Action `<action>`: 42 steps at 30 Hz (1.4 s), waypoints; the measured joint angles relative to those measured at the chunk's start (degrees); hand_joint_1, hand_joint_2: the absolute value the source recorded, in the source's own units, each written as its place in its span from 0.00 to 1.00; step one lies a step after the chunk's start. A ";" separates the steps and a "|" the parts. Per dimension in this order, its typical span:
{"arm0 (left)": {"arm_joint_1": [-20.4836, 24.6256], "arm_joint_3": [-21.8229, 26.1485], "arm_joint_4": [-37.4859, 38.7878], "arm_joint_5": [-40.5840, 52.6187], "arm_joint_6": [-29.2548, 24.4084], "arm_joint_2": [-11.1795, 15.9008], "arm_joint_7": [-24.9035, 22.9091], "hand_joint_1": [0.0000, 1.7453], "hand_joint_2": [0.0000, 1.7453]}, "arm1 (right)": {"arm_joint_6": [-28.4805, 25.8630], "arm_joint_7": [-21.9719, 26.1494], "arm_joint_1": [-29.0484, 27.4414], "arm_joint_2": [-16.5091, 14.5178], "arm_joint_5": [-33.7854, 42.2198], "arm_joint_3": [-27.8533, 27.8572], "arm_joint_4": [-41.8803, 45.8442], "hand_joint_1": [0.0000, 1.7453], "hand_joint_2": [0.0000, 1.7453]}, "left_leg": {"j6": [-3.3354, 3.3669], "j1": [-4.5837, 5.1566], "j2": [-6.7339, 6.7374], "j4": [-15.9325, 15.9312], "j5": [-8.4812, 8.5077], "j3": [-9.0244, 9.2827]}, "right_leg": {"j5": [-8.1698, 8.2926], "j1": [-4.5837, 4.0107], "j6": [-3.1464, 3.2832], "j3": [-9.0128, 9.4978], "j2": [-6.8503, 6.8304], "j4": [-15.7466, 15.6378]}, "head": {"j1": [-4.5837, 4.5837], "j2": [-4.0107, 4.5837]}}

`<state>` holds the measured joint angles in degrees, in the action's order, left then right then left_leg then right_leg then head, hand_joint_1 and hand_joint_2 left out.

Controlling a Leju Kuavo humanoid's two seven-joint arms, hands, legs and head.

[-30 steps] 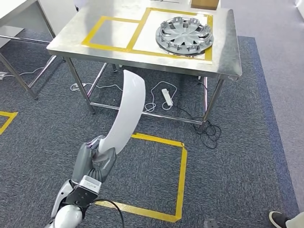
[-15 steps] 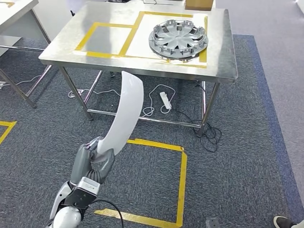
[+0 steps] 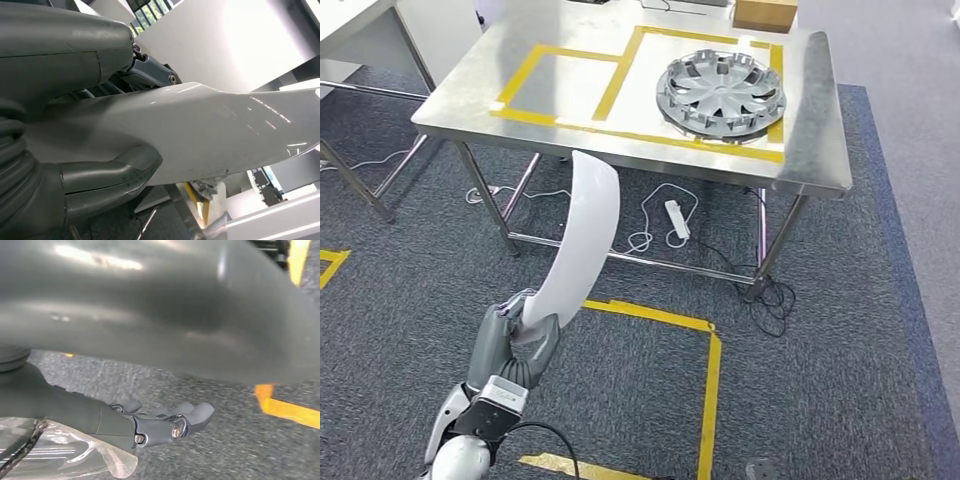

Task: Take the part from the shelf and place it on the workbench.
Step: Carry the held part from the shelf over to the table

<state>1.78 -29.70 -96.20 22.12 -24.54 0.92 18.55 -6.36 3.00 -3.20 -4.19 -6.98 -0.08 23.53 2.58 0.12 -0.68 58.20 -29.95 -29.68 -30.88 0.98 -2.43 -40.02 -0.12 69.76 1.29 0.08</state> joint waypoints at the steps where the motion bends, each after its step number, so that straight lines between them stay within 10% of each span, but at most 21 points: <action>1: -0.01 0.00 0.02 -0.02 -0.04 -0.01 0.02 1.00 1.00 | 0.02 0.12 0.02 0.03 0.09 0.12 -0.04 0.00 0.00 | -0.14 0.06 -0.04 -0.04 -0.71 0.88 | 2.71 -0.15 0.33 1.08 0.02 -3.45 | -0.04 0.00; 3: 0.03 0.00 0.04 -0.02 -0.16 0.00 0.03 1.00 1.00 | 0.00 0.25 0.15 0.10 0.17 0.27 -0.26 0.00 0.00 | -0.65 0.17 -0.09 0.00 -1.84 1.94 | 5.21 -0.48 1.03 3.39 0.07 -8.72 | -0.20 0.01; 8: 0.30 -0.02 -0.01 0.12 -0.27 0.03 0.02 1.00 1.00 | -0.27 0.51 0.35 0.10 0.18 0.37 -0.45 0.00 0.00 | -2.26 0.10 0.06 1.13 -3.63 2.23 | 3.63 -0.18 2.46 6.01 0.14 -11.44 | -0.42 0.00; 13: 0.13 -0.02 0.40 0.15 -0.29 0.35 0.02 1.00 1.00 | -0.37 0.65 0.40 0.10 0.14 0.56 -0.69 0.00 0.00 | -3.88 -0.89 0.18 15.23 -5.20 -8.00 | 1.90 0.11 2.81 8.67 0.13 -12.11 | -0.75 -0.01; 17: 0.06 -0.02 0.57 0.15 -0.29 0.50 0.01 1.00 1.00 | -0.39 0.68 0.29 0.11 0.14 0.59 -0.85 0.00 0.00 | -3.94 -1.00 0.37 5.59 3.76 -6.49 | -0.13 0.38 1.69 10.99 0.33 -12.14 | -0.81 -0.01; 22: 0.12 -0.02 0.66 0.15 -0.28 0.57 -0.01 1.00 1.00 | -0.41 0.73 0.57 0.10 0.14 0.64 -0.93 0.00 0.00 | -2.11 -0.68 0.31 1.25 2.83 -4.49 | -1.15 0.27 -0.02 11.41 0.03 -12.55 | -0.78 0.01; 24: 0.19 -0.01 0.66 0.15 -0.29 0.56 0.00 1.00 1.00 | -0.42 0.77 0.76 0.10 0.14 0.66 -0.93 0.00 0.00 | -1.39 -0.84 0.34 0.86 2.55 -3.79 | -2.72 0.28 -0.39 10.26 0.00 -9.70 | -0.60 0.01; 28: 0.18 0.00 0.66 0.15 -0.27 0.52 0.04 1.00 1.00 | -0.41 0.91 0.67 0.10 0.15 0.67 -0.97 0.00 0.00 | -0.48 -0.58 0.42 0.77 1.54 -2.80 | -6.96 0.19 -0.42 0.22 0.04 5.23 | -0.36 0.01; 30: 0.14 0.00 0.66 0.15 -0.20 0.52 0.00 1.00 1.00 | -0.42 0.98 0.59 0.10 0.12 0.69 -1.00 0.00 0.00 | -0.47 -0.48 0.24 0.77 0.80 -1.86 | -3.38 0.13 -0.13 -1.07 0.05 3.90 | -0.34 0.01; 33: 0.15 0.00 0.61 0.21 -0.14 0.53 -0.02 1.00 1.00 | -0.35 1.00 0.65 0.11 -0.07 0.74 -1.02 0.00 0.00 | -0.99 -0.38 0.08 0.82 -0.63 -0.23 | 3.74 -0.10 0.55 2.78 0.06 -6.95 | -0.34 0.01; 39: -0.23 -0.01 -0.01 0.55 -0.45 0.68 -0.03 1.00 1.00 | 0.25 1.03 0.77 0.05 -0.66 0.78 -1.09 0.00 0.00 | -2.98 -0.31 0.18 1.61 -2.74 0.63 | 3.19 -0.07 2.14 6.01 0.21 -11.01 | -0.74 0.00; 42: -0.47 0.02 -0.44 0.77 -0.62 0.74 -0.03 1.00 1.00 | 0.32 1.14 0.98 0.05 -0.90 0.87 -1.09 0.00 0.00 | -3.71 -0.57 0.27 11.21 -6.54 -4.50 | 2.33 0.12 2.78 7.30 0.13 -11.36 | -1.11 0.01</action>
<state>1.31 -29.68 -96.64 22.89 -25.16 1.66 18.52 -6.03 4.14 -2.22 -4.13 -7.87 0.79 22.45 -1.13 -0.45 -0.41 69.42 -36.49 -34.18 -28.55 1.10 0.36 -32.72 0.02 58.40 0.19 0.09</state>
